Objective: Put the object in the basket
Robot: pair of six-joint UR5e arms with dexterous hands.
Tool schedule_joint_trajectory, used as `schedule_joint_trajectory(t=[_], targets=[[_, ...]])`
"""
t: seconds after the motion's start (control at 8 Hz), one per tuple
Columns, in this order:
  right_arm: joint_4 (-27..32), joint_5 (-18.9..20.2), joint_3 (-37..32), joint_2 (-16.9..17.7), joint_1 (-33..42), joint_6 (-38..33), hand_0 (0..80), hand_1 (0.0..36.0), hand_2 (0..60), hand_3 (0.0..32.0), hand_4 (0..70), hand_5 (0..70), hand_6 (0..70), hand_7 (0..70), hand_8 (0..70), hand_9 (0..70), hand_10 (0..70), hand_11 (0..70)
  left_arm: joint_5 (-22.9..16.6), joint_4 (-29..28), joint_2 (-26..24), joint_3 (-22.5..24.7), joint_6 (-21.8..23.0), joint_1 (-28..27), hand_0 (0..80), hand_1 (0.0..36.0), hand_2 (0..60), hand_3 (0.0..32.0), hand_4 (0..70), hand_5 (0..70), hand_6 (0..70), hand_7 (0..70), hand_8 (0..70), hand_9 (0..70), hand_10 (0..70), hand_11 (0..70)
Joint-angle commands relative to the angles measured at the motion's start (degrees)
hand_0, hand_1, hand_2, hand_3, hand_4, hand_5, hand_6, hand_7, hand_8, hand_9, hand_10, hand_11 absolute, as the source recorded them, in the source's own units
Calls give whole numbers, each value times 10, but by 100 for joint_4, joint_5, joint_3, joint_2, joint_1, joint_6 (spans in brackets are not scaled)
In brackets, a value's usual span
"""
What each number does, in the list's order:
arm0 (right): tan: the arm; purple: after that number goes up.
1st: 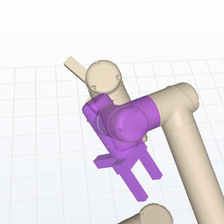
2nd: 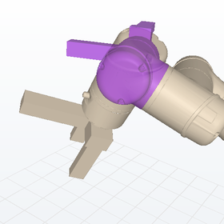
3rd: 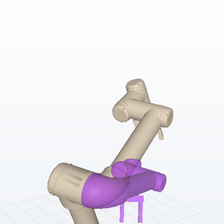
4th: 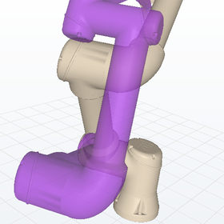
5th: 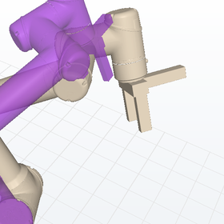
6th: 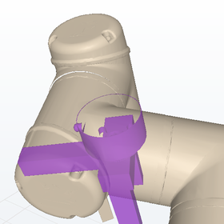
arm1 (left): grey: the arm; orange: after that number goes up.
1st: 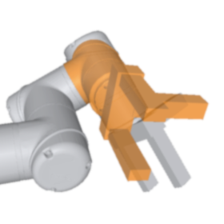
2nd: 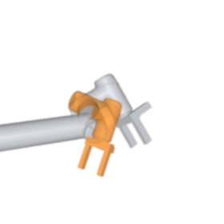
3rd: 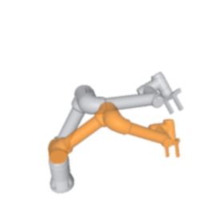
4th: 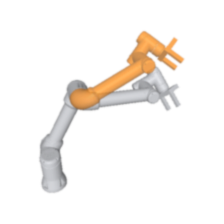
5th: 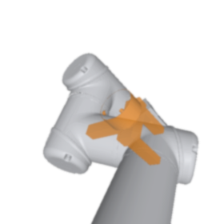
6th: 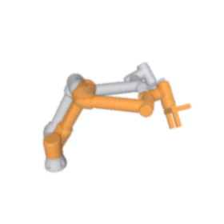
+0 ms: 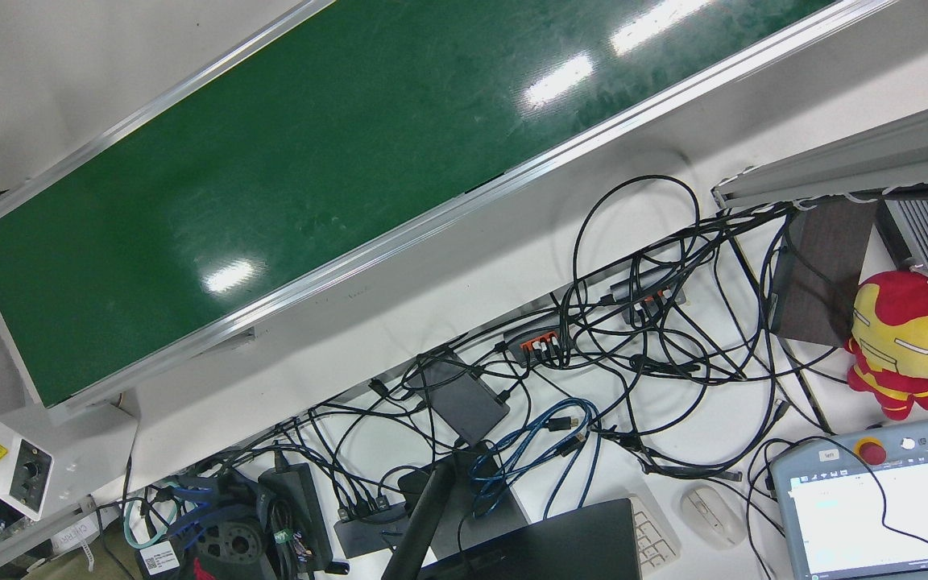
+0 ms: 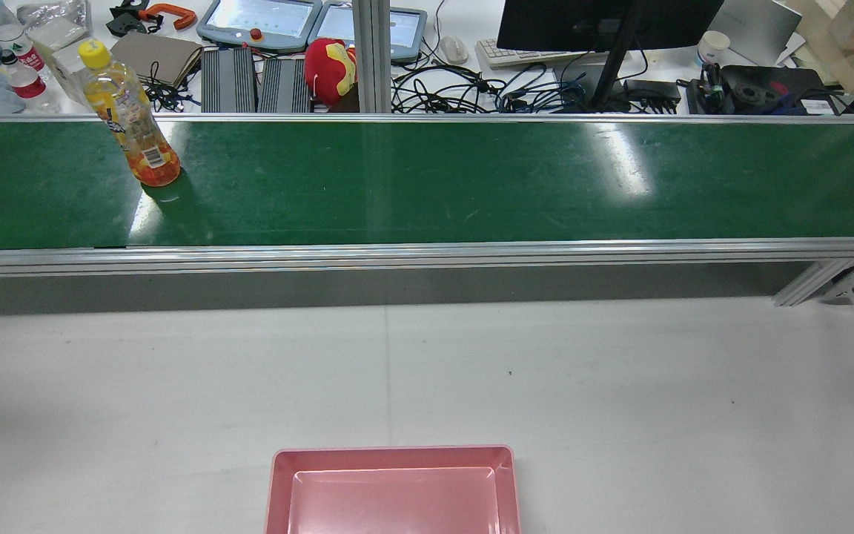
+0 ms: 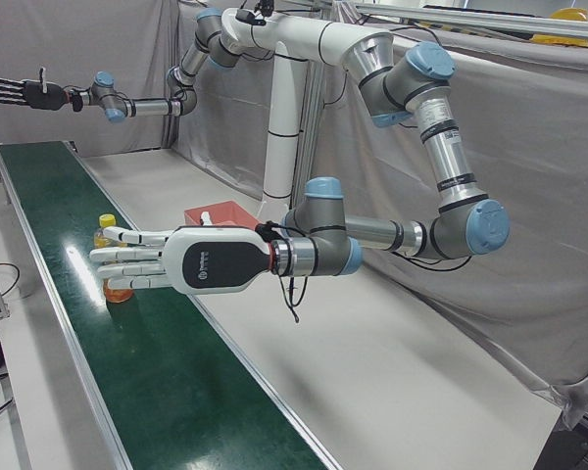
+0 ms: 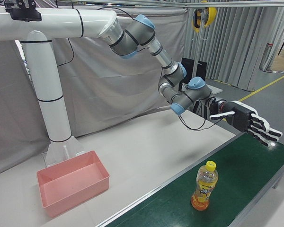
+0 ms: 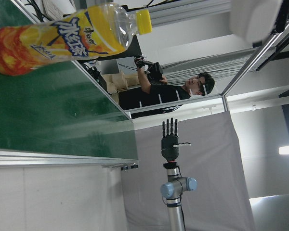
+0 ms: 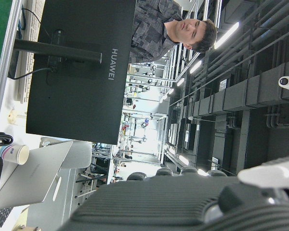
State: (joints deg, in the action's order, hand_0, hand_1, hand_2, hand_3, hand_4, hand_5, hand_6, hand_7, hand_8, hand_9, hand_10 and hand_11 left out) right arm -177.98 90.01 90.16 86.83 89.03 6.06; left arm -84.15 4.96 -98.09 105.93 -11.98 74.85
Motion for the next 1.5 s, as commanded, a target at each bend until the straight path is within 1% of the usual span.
schedule_joint_trajectory(t=[0.0, 0.12, 0.25, 0.38, 0.5, 0.62, 0.75, 0.88, 1.0, 1.12, 1.25, 1.38], targets=[[0, -1, 11, 0, 0, 0, 0, 0, 0, 0, 0, 0, 0, 0, 0, 0, 0, 0, 653, -129, -262, -467, 809, -829, 688, 224, 0, 0, 65, 266, 0, 0, 7, 2, 17, 55], [0, 8, 2, 0, 0, 0, 0, 0, 0, 0, 0, 0, 0, 0, 0, 0, 0, 0, 646, -22, -246, -477, 733, -754, 649, 256, 24, 0, 76, 265, 0, 0, 10, 6, 11, 46], [0, -1, 2, 0, 0, 0, 0, 0, 0, 0, 0, 0, 0, 0, 0, 0, 0, 0, 645, -30, -228, -459, 584, -596, 644, 296, 196, 0, 87, 275, 0, 0, 7, 1, 5, 40], [0, -1, 11, 0, 0, 0, 0, 0, 0, 0, 0, 0, 0, 0, 0, 0, 0, 0, 637, -30, -219, -416, 452, -717, 728, 246, 14, 0, 77, 261, 0, 0, 1, 0, 1, 31], [0, -1, 11, 0, 0, 0, 0, 0, 0, 0, 0, 0, 0, 0, 0, 0, 0, 0, 645, -30, -271, -398, -45, -874, 795, 206, 0, 4, 64, 250, 0, 0, 0, 0, 3, 35], [0, -1, 11, 0, 0, 0, 0, 0, 0, 0, 0, 0, 0, 0, 0, 0, 0, 0, 654, -47, -333, -424, -172, -1128, 800, 168, 0, 20, 55, 222, 0, 0, 0, 0, 2, 33], [0, -1, 11, 0, 0, 0, 0, 0, 0, 0, 0, 0, 0, 0, 0, 0, 0, 0, 663, -39, -429, -468, -182, -1287, 800, 116, 0, 38, 32, 189, 0, 0, 0, 0, 0, 28], [0, -1, 2, 0, 0, 0, 0, 0, 0, 0, 0, 0, 0, 0, 0, 0, 0, 0, 663, -30, -500, -503, -321, -1489, 800, 109, 0, 36, 27, 192, 0, 0, 3, 0, 0, 26], [0, -1, 11, 0, 0, 0, 0, 0, 0, 0, 0, 0, 0, 0, 0, 0, 0, 0, 672, -30, -579, -634, -375, -1526, 800, 113, 0, 36, 29, 190, 0, 0, 2, 0, 0, 25], [0, -1, 2, 0, 0, 0, 0, 0, 0, 0, 0, 0, 0, 0, 0, 0, 0, 0, 672, -73, -832, -974, -367, -1518, 800, 128, 0, 20, 32, 211, 0, 0, 14, 9, 0, 25], [0, 8, 2, 0, 0, 0, 0, 0, 0, 0, 0, 0, 0, 0, 0, 0, 0, 0, 672, -74, -1017, -1143, -366, -1526, 800, 113, 0, 16, 30, 215, 0, 0, 16, 13, 0, 25], [0, -1, 2, 0, 0, 0, 0, 0, 0, 0, 0, 0, 0, 0, 0, 0, 0, 0, 672, -74, -1089, -1154, -366, -1526, 800, 126, 0, 18, 27, 219, 0, 0, 16, 13, 0, 24]])
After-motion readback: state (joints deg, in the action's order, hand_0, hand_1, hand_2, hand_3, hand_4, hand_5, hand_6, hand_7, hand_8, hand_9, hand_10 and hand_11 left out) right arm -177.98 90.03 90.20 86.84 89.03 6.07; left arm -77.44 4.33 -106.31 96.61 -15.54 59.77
